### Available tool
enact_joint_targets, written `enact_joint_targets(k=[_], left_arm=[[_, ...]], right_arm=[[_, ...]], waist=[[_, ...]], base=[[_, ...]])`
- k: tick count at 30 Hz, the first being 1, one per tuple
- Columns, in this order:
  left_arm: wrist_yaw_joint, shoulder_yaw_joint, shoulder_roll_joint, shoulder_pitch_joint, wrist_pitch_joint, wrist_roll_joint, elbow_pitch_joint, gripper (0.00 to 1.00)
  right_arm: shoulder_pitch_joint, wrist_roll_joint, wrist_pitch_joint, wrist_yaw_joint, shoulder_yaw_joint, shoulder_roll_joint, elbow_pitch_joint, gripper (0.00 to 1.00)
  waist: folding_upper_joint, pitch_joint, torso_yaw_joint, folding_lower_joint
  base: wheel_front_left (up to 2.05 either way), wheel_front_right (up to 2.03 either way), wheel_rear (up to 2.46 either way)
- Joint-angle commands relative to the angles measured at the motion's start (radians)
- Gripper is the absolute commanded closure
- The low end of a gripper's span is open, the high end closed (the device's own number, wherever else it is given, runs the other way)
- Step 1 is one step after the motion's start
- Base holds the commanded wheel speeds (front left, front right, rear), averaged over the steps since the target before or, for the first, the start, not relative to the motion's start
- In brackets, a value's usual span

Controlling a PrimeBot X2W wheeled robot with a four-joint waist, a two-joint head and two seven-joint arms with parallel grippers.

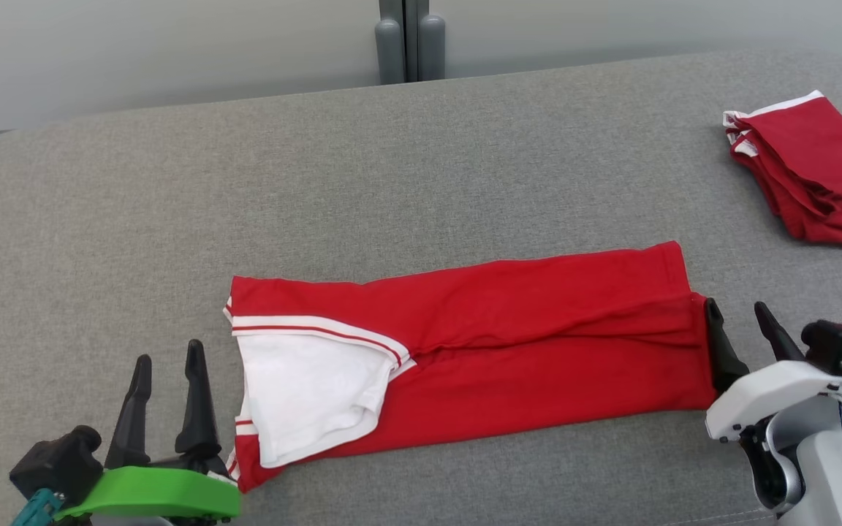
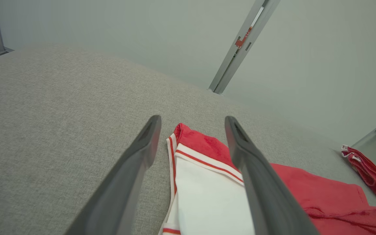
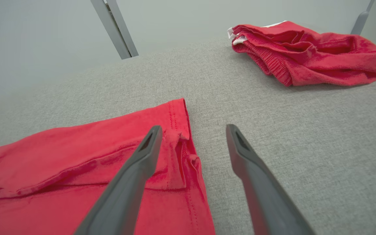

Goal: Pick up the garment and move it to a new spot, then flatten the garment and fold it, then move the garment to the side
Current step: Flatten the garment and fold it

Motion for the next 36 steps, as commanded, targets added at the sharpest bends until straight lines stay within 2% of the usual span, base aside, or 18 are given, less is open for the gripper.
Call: enact_joint_targets(k=[1, 6, 12, 22, 24, 26, 33, 36], left_arm=[[0.008, -0.009, 0.000, -0.022, -0.011, 0.025, 0.017, 0.00], [0.022, -0.051, -0.009, -0.050, -0.028, 0.074, 0.070, 0.00], [0.028, -0.062, -0.018, -0.062, -0.041, 0.080, 0.108, 0.00], [0.030, -0.060, -0.014, -0.075, -0.053, 0.075, 0.130, 0.00], [0.031, -0.061, -0.011, -0.075, -0.053, 0.076, 0.133, 0.00], [0.031, -0.064, -0.009, -0.074, -0.051, 0.077, 0.136, 0.00], [0.033, -0.072, 0.003, -0.065, -0.043, 0.084, 0.142, 0.00], [0.034, -0.084, 0.007, -0.061, -0.039, 0.091, 0.148, 0.00]], right_arm=[[-0.026, -0.012, 0.037, -0.002, 0.000, -0.007, -0.004, 0.00], [-0.086, -0.036, 0.194, -0.002, 0.004, -0.025, 0.036, 0.00], [-0.115, -0.053, 0.352, -0.002, 0.008, -0.048, 0.112, 0.00], [-0.121, -0.018, 0.438, -0.001, 0.063, -0.062, 0.190, 0.00], [-0.128, -0.017, 0.434, -0.001, 0.076, -0.061, 0.203, 0.60], [-0.135, -0.014, 0.427, -0.001, 0.083, -0.059, 0.214, 1.00], [-0.177, 0.007, 0.376, -0.002, 0.078, -0.085, 0.244, 1.00], [-0.175, 0.019, 0.356, -0.002, 0.057, -0.119, 0.242, 1.00]], waist=[[-0.0001, 0.000, 0.003, 0.0000], [-0.0001, 0.002, 0.026, 0.0000], [-0.0001, 0.003, 0.063, 0.0000], [-0.0001, 0.012, 0.092, 0.0000], [-0.0001, 0.012, 0.092, 0.0000], [-0.0001, 0.010, 0.089, 0.0000], [-0.0001, -0.016, 0.053, 0.0000], [-0.0001, -0.032, 0.033, 0.0000]], base=[[0.00, 0.00, 0.00], [0.00, 0.00, 0.00], [0.00, 0.00, 0.00], [0.00, 0.00, 0.00], [0.00, 0.00, 0.00], [0.00, 0.00, 0.00], [0.00, 0.00, 0.00], [0.00, 0.00, 0.00]])
